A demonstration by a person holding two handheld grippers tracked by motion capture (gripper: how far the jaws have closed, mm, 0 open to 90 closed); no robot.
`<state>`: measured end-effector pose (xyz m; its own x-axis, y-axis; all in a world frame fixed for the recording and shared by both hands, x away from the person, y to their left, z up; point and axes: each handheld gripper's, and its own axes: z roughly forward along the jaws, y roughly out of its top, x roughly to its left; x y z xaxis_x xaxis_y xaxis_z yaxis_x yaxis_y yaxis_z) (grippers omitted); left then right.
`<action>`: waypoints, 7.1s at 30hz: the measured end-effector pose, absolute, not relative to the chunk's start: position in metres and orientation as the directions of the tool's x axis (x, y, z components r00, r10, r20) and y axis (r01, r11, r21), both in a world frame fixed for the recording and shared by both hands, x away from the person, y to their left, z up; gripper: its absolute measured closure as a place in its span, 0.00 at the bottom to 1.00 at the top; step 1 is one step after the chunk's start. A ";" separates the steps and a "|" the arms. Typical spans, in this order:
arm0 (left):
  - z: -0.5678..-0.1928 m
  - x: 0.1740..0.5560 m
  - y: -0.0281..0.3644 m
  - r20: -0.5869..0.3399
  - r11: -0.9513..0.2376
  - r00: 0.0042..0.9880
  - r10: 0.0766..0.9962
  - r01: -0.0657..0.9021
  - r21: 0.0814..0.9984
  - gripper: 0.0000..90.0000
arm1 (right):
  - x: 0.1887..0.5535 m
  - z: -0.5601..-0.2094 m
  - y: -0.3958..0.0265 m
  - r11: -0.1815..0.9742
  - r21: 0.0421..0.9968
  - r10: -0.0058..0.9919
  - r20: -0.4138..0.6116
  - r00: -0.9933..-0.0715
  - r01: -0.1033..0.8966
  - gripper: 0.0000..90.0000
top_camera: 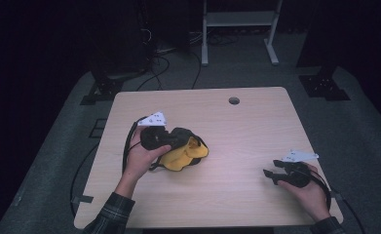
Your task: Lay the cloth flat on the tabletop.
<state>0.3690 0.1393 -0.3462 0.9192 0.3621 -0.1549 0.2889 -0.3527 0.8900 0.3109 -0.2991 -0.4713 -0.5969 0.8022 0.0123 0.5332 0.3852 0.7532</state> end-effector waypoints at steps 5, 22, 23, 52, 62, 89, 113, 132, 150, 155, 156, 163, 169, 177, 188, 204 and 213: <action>-0.329 0.359 0.131 -0.151 -0.321 0.941 0.303 0.250 0.914 0.98 | 0.311 -0.471 -0.299 0.388 0.751 0.802 0.011 -0.597 0.535 0.45; -0.326 0.365 0.111 -0.135 -0.319 0.938 0.319 0.240 0.917 0.98 | 0.310 -0.471 -0.300 0.386 0.753 0.804 0.010 -0.595 0.533 0.45; -0.337 0.374 0.113 -0.148 -0.331 0.922 0.357 0.273 0.903 0.98 | 0.310 -0.471 -0.300 0.387 0.751 0.804 0.009 -0.595 0.534 0.45; -0.402 0.384 0.150 -0.208 -0.408 0.819 0.534 0.465 0.786 0.52 | 0.312 -0.458 -0.269 0.378 0.801 0.730 0.050 -0.682 0.464 0.48; -0.417 0.345 0.160 -0.203 -0.396 0.803 0.560 0.475 0.786 0.48 | 0.319 -0.445 -0.230 0.396 0.821 0.654 0.061 -0.754 0.411 0.52; -0.463 0.287 0.127 -0.238 -0.494 0.850 0.471 0.477 0.727 0.42 | 0.343 -0.447 -0.168 0.450 0.813 0.578 0.051 -0.815 0.370 0.84; -0.464 0.284 0.123 -0.252 -0.589 0.851 0.460 0.506 0.631 0.92 | 0.341 -0.440 -0.174 0.429 0.820 0.593 0.062 -0.803 0.380 0.95; -0.421 0.316 0.189 -0.166 -0.425 0.760 0.628 0.514 0.745 0.94 | 0.349 -0.416 -0.210 0.361 0.845 0.655 0.070 -0.752 0.394 0.95; -0.358 0.335 0.240 -0.115 -0.257 0.669 0.734 0.431 0.865 0.95 | 0.347 -0.368 -0.254 0.267 0.908 0.725 0.031 -0.689 0.322 0.95; -0.334 0.333 0.248 -0.102 -0.211 0.668 0.737 0.372 0.904 0.95 | 0.340 -0.348 -0.270 0.230 0.931 0.740 0.021 -0.672 0.284 0.95; -0.330 0.332 0.247 -0.100 -0.204 0.668 0.737 0.361 0.910 0.95 | 0.338 -0.344 -0.271 0.227 0.935 0.742 0.015 -0.671 0.272 0.95; -0.307 0.328 0.245 -0.080 -0.169 0.680 0.729 0.292 0.941 0.95 | 0.328 -0.322 -0.275 0.214 0.955 0.749 -0.025 -0.662 0.207 0.95; -0.289 0.333 0.242 -0.056 -0.155 0.674 0.737 0.249 0.956 0.95 | 0.332 -0.310 -0.276 0.198 0.964 0.754 -0.035 -0.656 0.176 0.95; -0.274 0.362 0.238 -0.019 -0.165 0.663 0.748 0.213 0.963 0.95 | 0.358 -0.300 -0.276 0.171 0.969 0.772 -0.019 -0.636 0.179 0.95; -0.255 0.410 0.230 0.005 -0.132 0.635 0.773 0.154 0.979 0.95 | 0.422 -0.273 -0.274 0.121 0.985 0.814 -0.028 -0.580 0.123 0.95; -0.329 0.415 0.234 -0.107 -0.139 0.651 0.752 0.315 0.939 0.95 | 0.419 -0.334 -0.275 0.163 0.956 0.798 0.017 -0.602 0.243 0.95; -0.352 0.411 0.235 -0.139 -0.151 0.652 0.746 0.368 0.917 0.95 | 0.413 -0.357 -0.275 0.184 0.939 0.790 0.035 -0.612 0.291 0.95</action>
<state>0.4113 0.2348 -0.3519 0.6517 0.7457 -0.1391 0.3682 -0.1506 0.9175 0.4128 -0.2747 -0.3571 -0.6123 0.7899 0.0348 0.2913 0.1845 0.9387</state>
